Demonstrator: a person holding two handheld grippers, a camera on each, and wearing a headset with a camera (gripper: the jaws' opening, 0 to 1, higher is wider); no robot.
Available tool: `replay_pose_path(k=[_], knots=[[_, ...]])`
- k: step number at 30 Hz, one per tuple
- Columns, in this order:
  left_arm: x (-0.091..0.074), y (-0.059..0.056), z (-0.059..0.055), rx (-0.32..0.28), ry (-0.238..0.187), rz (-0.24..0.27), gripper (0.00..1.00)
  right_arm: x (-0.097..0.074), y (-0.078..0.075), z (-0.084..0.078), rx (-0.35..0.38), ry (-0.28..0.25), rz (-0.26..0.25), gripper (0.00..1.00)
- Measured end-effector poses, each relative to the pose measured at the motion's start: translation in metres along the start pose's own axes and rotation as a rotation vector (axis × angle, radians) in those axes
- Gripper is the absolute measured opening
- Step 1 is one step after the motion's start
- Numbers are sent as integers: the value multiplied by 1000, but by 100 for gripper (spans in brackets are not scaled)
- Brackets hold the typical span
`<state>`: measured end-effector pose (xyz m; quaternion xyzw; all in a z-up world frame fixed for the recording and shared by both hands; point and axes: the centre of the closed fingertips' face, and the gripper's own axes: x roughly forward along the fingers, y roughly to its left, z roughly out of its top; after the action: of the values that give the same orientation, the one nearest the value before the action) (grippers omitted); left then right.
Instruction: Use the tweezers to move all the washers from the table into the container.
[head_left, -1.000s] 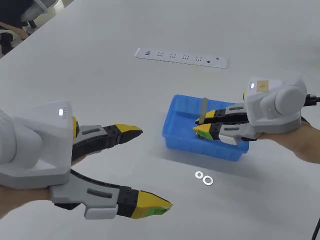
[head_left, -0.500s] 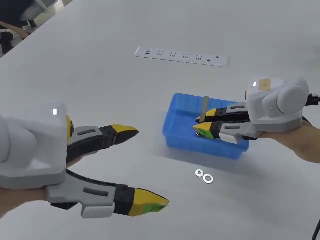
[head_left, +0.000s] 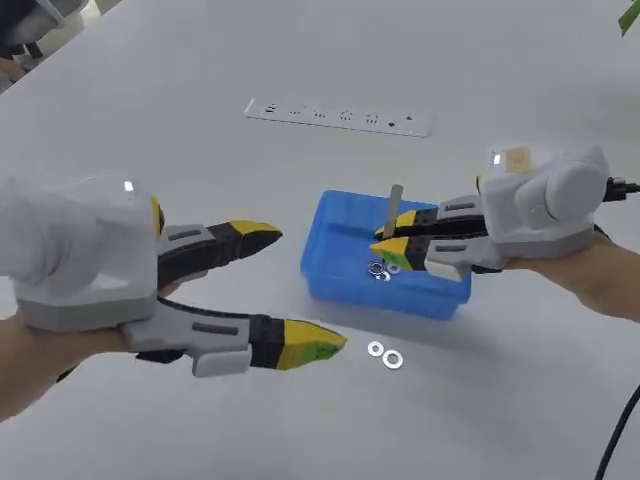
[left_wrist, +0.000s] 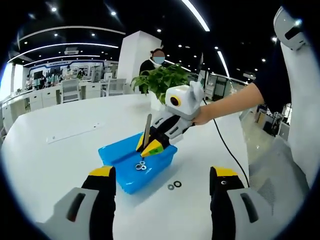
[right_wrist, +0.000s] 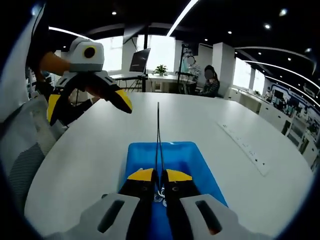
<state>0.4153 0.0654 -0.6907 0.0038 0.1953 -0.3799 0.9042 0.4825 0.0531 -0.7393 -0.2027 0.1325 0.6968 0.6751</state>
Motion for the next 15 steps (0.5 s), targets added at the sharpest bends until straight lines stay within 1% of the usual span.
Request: replay_pose_path(k=[1,5,7,9,10,11,12,15], knots=[[4,2,3,4,-3,-3,80,-1,0,1,-5,2,2,8],[23,7,24,19,-38,-34,76,-4,2,5,-25,4,13,8],[32,8,35,40,-53,-48,75,-4,4,6,-47,6,14,8],[39,8,41,54,-59,-59,73,-3,7,7,-67,9,21,8],[43,7,46,76,-63,-66,70,-3,8,7,-72,9,25,8],[46,7,48,90,-62,-76,67,-3,9,7,-76,10,27,8],[50,5,50,103,-57,-90,64,-3,10,7,-78,10,30,8],[56,3,52,129,-49,-119,49,-3,13,8,-90,10,40,8]])
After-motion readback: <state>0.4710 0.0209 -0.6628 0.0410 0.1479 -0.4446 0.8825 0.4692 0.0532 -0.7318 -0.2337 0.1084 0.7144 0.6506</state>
